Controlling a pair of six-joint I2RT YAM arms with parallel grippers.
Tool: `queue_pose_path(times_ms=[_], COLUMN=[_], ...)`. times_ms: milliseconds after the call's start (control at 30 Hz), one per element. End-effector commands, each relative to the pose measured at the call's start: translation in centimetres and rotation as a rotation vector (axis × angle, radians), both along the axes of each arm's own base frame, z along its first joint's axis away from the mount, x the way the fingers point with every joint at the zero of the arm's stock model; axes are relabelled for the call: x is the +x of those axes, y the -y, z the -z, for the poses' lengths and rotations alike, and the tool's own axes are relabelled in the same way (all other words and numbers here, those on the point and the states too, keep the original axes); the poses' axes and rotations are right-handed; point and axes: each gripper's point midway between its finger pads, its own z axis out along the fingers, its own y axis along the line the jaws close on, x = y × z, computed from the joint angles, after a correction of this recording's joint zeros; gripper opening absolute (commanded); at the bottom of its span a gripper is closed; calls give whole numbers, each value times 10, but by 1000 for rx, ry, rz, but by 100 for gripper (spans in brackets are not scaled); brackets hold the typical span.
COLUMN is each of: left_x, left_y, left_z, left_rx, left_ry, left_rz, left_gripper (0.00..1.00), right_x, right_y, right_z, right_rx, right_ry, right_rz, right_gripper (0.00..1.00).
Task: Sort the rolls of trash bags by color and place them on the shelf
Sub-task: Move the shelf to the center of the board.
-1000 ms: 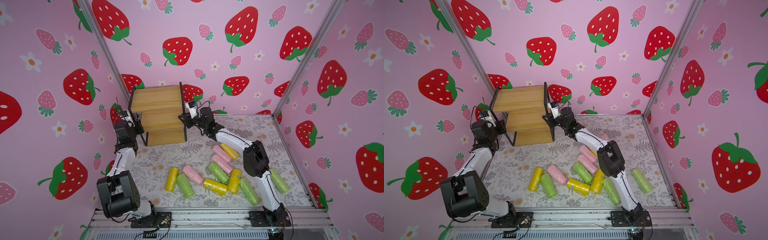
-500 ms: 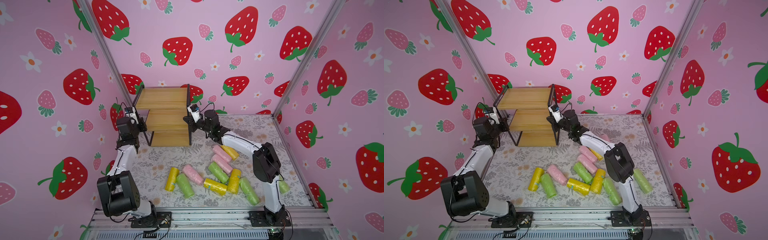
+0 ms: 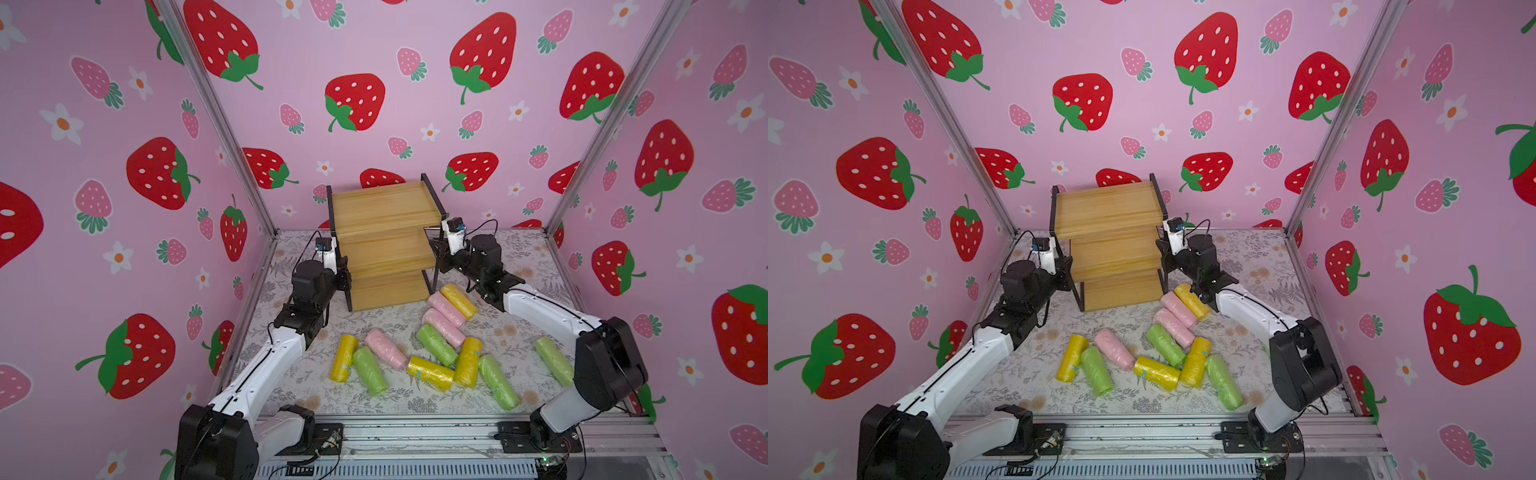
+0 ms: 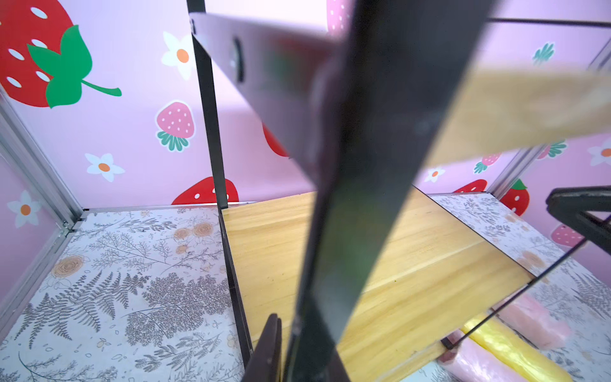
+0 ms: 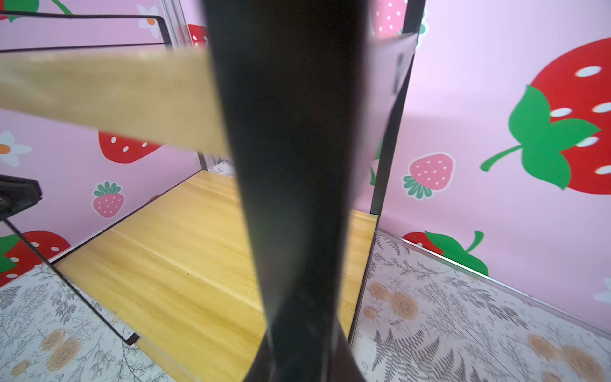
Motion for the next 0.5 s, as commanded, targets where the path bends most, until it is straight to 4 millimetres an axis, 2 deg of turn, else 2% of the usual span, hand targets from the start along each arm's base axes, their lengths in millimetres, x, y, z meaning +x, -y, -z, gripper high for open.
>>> queue_pose_path(times_ms=[0,133,167,200,267,300,333,367,467], left_x=[-29,-46,-49,-51,-54,-54,-54,-55,-57], left_y=[49,61,62,62,58,54,49,43,26], left_z=[22,31,32,33,33,33,32,31,25], left_rx=[-119,-96,-93,-92,-93,-100,-109,-109,-99], left_ry=[-110,-124,-124,-126,-132,-134,-138,-143,-151], left_rz=[147,167,167,163,131,107,81,47,-42], left_gripper=[0,0,0,0,39,52,96,100,100], right_x=[-38,-61,-66,-70,-81,-86,-91,-97,-114], right_y=[10,25,29,32,37,40,45,51,67], right_z=[57,62,63,64,67,70,71,72,67], right_rx=[-9,10,13,14,0,-15,-29,-41,-72], right_ry=[-272,-318,-326,-339,-377,-400,-420,-437,-454], right_rz=[33,57,63,70,68,72,83,98,124], right_gripper=[0,6,13,27,68,75,78,80,83])
